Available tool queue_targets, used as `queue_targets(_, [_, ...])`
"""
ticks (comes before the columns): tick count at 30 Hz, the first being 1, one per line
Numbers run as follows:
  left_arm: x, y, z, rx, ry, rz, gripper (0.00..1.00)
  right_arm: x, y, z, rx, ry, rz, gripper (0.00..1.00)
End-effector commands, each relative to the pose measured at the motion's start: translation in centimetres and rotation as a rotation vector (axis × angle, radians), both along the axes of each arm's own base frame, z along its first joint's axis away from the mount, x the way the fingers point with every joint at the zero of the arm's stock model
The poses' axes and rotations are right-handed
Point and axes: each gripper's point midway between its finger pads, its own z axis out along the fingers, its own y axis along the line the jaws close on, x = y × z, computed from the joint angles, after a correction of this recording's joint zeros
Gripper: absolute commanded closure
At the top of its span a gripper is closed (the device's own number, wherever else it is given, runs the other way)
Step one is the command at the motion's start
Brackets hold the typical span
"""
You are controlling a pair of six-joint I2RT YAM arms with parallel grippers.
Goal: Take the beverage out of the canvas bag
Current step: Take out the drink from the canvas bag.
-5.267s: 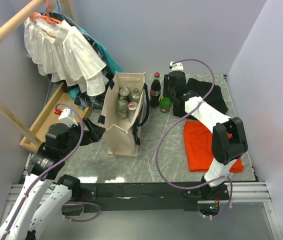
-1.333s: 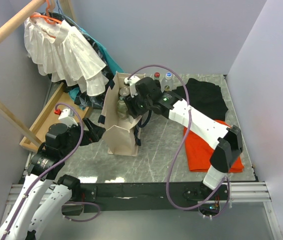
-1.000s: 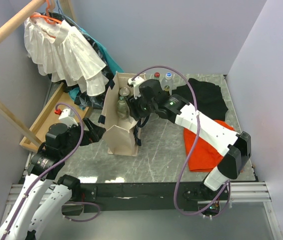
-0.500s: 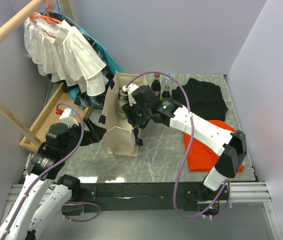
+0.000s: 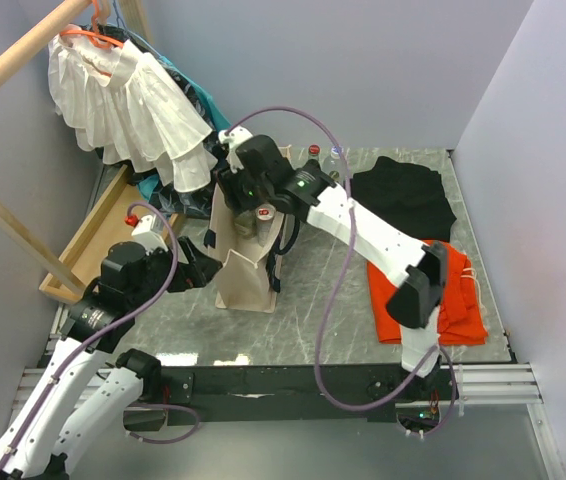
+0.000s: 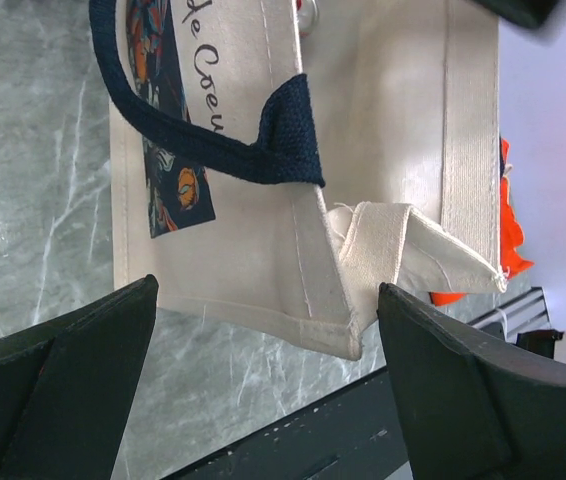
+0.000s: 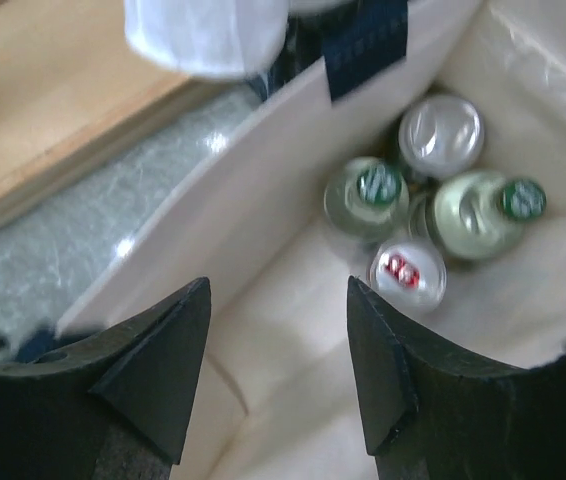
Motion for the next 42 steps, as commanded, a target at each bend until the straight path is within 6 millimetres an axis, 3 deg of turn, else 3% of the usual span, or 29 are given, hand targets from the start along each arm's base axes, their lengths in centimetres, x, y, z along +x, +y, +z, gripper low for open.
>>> queue_targets(1, [-0.3,-0.3,-0.8,0.033,0.008,-0.029,0.04,2.8,0.9,0.4,0.034,0.004,-0.001,0.36])
queue_targets(5, [-0.3,-0.1,-0.8,0.036,0.013,-0.013,0.04,4.4,1.0,-0.2,0.055,0.033,-0.016,0.37])
queue_targets(10, [-0.5,0.2,-0.9,0.049,0.028,0.027,0.03,5.0,1.2,-1.4,0.05,0.053,-0.007,0.37])
queue_targets(14, [-0.4,1.6,-0.8,0.065,0.038,0.115,0.01,5.3,0.7,-2.4,0.025,0.062,-0.021,0.37])
queue_targets(17, [-0.4,2.4,-1.2,0.084,0.074,0.162,0.01,4.8,0.5,-3.0,0.011,0.088,-0.017,0.38])
queue_targets(24, [-0.6,2.0,-2.6,0.138,0.157,0.127,0.02,3.1,-0.2,-4.3,0.017,0.144,-0.011,0.39])
queue_targets(26, [-0.5,1.8,-2.2,0.13,0.141,0.116,0.03,2.7,-0.3,-4.6,0.012,0.155,-0.01,0.4])
queue_targets(31, [-0.3,1.1,2.2,0.064,-0.035,0.065,0.04,2.2,-0.5,-4.1,0.007,0.141,-0.01,0.4])
queue_targets(34, [-0.3,1.6,3.4,0.08,-0.074,0.072,0.04,2.4,-0.7,-3.6,0.006,0.128,-0.015,0.4])
queue_targets(38, [-0.7,0.9,3.8,0.084,-0.078,0.015,0.04,2.7,-0.9,-3.0,0.005,0.103,-0.025,0.4])
queue_targets(42, [-1.5,-0.1,2.5,0.071,-0.037,-0.054,0.04,2.7,-0.9,-2.4,0.007,0.09,-0.022,0.4])
